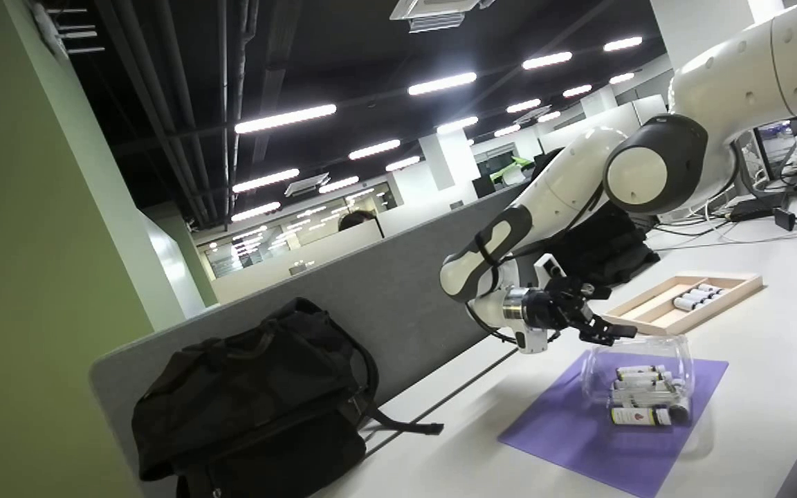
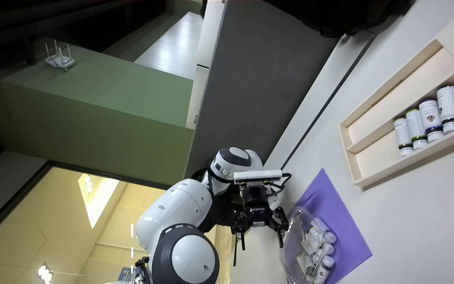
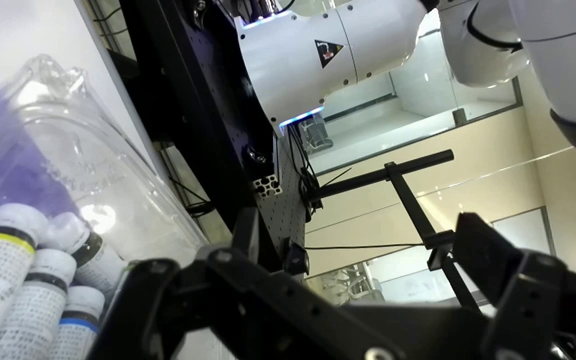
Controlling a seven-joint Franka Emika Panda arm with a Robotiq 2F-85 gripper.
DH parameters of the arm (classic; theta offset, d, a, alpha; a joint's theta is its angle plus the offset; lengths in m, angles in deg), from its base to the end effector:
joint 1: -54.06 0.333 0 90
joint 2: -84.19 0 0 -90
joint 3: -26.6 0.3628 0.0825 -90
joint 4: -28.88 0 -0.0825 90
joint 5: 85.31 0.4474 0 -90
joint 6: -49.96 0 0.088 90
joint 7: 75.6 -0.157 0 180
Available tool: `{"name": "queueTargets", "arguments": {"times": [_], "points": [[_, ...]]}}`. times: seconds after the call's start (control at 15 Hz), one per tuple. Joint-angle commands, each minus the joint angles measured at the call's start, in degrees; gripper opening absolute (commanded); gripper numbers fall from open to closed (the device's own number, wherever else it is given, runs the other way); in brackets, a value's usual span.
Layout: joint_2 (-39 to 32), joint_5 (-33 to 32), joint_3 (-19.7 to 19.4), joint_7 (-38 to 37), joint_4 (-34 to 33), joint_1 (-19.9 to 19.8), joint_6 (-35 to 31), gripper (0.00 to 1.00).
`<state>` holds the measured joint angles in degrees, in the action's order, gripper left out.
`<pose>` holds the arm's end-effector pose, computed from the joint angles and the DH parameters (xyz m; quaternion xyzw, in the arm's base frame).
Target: Close the box
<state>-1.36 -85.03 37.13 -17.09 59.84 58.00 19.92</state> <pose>0.6479 0.1053 0.0612 -0.5847 -0.4346 0.5768 0.3696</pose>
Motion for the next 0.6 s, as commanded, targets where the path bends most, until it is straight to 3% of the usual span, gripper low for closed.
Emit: {"name": "queueTargets", "arguments": {"times": [0.0, 0.27, 0.33, 0.53], "points": [[2.81, -3.75, -0.11, 4.79, 1.35, 0.54, 2.61, 1.00], [7.41, -8.41, 1.18, 13.49, 2.25, 0.58, 9.06, 1.00], [3.75, -5.96, 0.48, 9.98, 0.07, 0.61, 6.99, 1.00], [6.30, -7.20, 0.88, 12.69, 0.20, 0.67, 8.81, 1.00]]}}
